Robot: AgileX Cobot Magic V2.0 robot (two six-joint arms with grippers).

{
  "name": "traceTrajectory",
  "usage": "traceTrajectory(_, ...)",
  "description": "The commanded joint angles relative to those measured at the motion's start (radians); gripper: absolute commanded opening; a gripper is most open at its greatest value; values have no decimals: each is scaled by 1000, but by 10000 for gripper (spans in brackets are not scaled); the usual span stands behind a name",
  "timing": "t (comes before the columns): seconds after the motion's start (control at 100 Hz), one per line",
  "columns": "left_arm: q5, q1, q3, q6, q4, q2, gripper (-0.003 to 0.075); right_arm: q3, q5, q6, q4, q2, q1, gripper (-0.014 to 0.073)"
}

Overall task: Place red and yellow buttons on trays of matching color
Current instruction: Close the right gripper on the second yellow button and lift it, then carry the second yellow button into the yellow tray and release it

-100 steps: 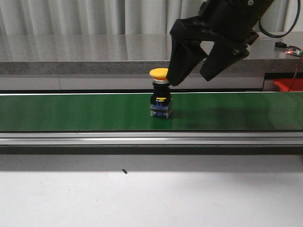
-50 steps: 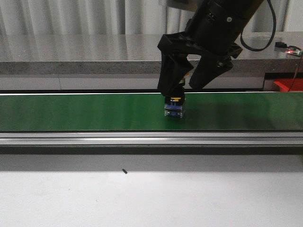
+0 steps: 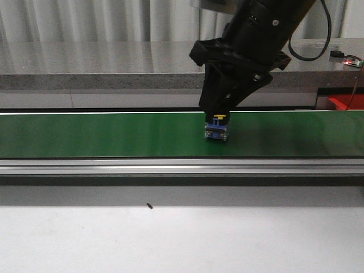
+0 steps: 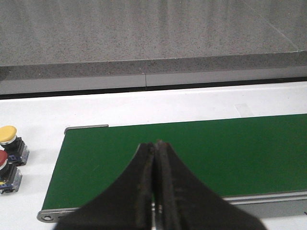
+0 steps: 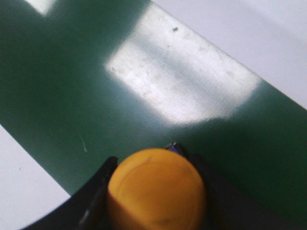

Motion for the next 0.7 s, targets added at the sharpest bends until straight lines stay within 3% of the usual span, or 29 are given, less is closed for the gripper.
traceTrajectory(0.0,-82,-6,-27,-1,-10,5,-20,-41,-5,7,14,-72,-21,214)
traceTrajectory(0.33,-82,-6,-27,-1,-10,5,-20,-44,83,94,-60,-202,-230,214)
traceTrajectory(0.69,-82,-6,-27,-1,-10,5,-20,-41,150,106,-76,-273,-655,214)
